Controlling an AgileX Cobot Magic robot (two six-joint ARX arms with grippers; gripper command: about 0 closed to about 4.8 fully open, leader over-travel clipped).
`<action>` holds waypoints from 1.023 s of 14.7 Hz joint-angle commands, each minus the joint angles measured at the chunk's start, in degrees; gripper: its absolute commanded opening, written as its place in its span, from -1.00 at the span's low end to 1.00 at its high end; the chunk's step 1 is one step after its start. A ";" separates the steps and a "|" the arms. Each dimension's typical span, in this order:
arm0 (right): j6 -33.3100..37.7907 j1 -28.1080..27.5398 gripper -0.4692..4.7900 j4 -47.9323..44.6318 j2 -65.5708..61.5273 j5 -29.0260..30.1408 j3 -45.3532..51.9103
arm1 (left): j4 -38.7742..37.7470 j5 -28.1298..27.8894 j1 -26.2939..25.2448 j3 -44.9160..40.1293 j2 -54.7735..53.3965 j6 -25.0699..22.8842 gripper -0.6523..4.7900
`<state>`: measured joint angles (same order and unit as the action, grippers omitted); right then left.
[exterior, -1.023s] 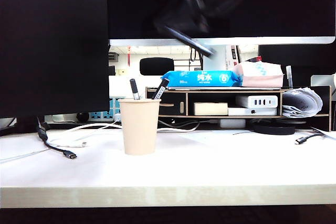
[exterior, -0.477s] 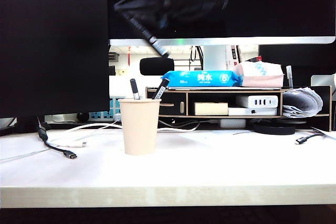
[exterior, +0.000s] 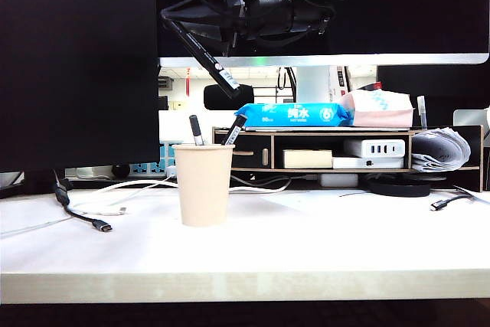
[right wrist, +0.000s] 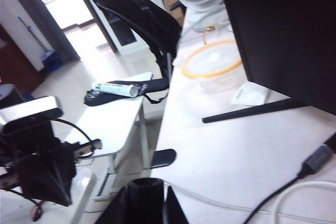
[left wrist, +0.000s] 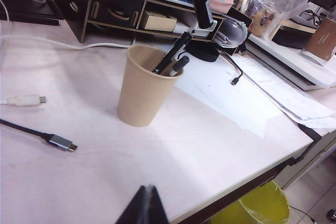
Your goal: Pick up the marker and insert it into the paper cup.
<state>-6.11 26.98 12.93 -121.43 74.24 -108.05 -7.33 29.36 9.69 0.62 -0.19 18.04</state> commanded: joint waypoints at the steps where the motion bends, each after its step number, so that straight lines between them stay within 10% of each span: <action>1: 1.99 -0.11 -0.81 -0.77 3.04 0.35 -0.15 | -0.72 0.24 -0.09 -0.07 0.00 -0.02 -0.78; 15: 2.32 -8.17 -0.83 5.75 22.64 0.90 -0.11 | -0.74 0.42 -0.09 -0.07 0.00 -0.04 -0.78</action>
<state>-2.04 19.53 15.99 -100.22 73.28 -108.03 -7.33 29.41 9.69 0.62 -0.19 18.04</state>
